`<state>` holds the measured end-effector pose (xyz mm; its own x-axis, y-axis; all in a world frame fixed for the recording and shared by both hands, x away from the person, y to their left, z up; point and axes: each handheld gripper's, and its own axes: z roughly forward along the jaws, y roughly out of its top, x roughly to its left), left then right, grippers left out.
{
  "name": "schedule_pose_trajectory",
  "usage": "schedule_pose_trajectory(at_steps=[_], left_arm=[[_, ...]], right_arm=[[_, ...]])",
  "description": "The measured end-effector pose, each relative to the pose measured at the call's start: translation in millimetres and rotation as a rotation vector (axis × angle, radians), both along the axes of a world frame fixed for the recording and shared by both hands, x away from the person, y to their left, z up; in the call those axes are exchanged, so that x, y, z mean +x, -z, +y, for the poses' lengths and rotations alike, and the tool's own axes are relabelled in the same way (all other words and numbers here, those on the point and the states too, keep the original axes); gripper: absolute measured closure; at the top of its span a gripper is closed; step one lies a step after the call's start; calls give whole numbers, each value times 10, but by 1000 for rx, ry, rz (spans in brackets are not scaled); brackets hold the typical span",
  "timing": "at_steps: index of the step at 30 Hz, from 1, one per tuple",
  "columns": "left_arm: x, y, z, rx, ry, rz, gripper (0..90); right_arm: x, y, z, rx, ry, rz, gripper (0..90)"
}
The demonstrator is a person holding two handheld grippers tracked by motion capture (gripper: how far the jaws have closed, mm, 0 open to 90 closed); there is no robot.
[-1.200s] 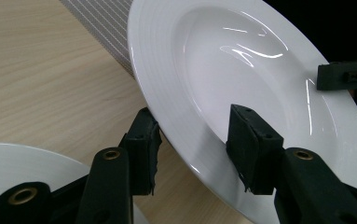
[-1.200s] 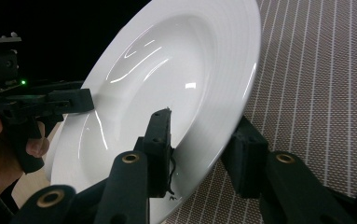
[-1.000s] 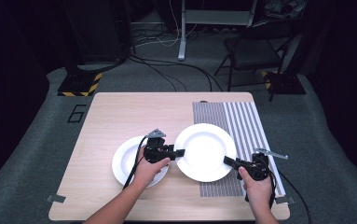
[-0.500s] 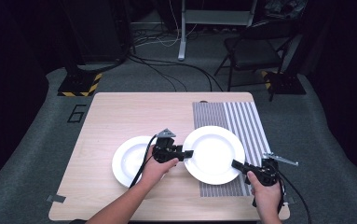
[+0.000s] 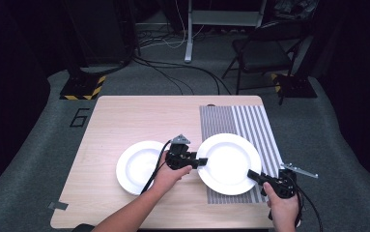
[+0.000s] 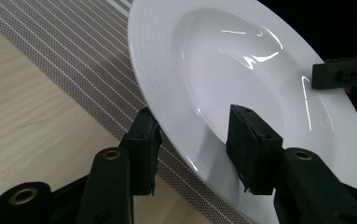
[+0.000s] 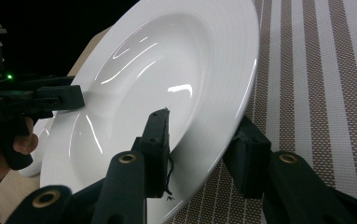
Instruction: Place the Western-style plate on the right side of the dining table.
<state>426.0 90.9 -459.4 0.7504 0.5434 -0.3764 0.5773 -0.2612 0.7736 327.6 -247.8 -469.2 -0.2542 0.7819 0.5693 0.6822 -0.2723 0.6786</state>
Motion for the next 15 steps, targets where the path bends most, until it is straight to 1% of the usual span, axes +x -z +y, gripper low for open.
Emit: schedule_pose_trajectory(at_steps=[1,3,4,8,9,12,13,15], left_arm=[[7,2,-12,3,3,-6,547],[13,-1,-41,9,3,-5,548],[20,0,-55,10,6,-11,551],[28,9,-112,9,11,-4,562],[30,17,-128,5,8,-5,565],[35,43,-165,-18,3,4,575],[42,51,-167,-19,2,7,583],[66,72,-166,-32,-2,11,587]], right_arm=[[-7,2,-23,-5,5,-11,619],[-13,3,-34,-8,5,-14,619],[-19,-2,-41,-3,7,-11,619],[-31,-1,-74,5,22,-6,620],[-29,5,-85,-2,25,-10,621],[-29,11,-97,4,39,-1,624],[-19,29,-113,9,41,-2,629],[-13,43,-118,6,43,0,638]])
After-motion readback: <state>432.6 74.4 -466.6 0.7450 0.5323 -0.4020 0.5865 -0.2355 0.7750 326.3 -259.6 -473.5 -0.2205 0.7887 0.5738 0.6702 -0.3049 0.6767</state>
